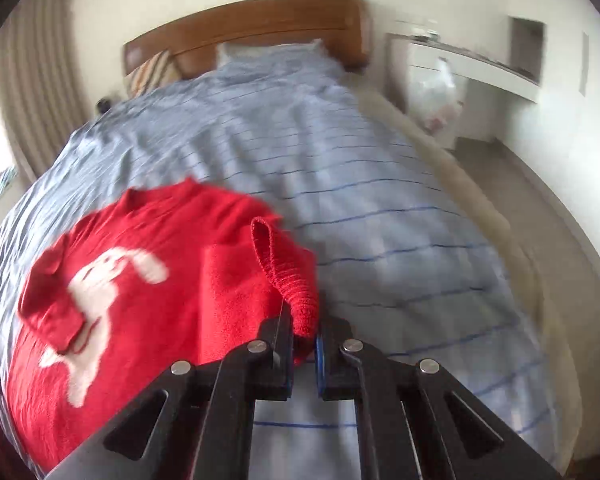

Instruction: Fold small clothes

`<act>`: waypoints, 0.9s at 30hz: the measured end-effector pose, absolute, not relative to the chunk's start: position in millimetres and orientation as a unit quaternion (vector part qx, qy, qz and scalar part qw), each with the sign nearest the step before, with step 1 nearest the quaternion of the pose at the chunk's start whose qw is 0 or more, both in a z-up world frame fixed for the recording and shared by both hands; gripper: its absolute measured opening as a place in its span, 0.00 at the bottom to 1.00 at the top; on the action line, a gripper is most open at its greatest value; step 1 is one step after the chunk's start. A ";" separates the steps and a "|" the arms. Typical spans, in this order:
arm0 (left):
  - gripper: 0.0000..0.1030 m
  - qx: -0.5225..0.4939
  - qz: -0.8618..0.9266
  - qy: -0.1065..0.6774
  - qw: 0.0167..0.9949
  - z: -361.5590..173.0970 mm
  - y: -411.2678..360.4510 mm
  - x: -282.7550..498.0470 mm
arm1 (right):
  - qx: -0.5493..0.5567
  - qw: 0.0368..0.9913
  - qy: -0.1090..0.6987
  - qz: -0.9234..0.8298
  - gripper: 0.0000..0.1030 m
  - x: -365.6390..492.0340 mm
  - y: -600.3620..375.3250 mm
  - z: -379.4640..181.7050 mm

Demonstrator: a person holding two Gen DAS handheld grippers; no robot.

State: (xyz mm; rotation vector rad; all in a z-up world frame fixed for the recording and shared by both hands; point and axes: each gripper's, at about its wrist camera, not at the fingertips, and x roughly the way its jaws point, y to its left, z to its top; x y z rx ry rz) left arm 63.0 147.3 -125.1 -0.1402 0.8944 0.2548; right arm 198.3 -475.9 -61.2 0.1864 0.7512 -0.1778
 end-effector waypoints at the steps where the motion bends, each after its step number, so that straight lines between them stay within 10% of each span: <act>1: 0.65 -0.068 0.124 0.431 0.891 -125.4 147.4 63.0 | 0.117 0.916 0.367 -0.113 0.07 186.4 -505.7 -62.7; 27: 0.66 -0.044 0.141 0.426 0.892 -128.1 143.8 58.2 | 0.376 0.836 0.348 -0.194 0.11 75.8 -642.7 -135.0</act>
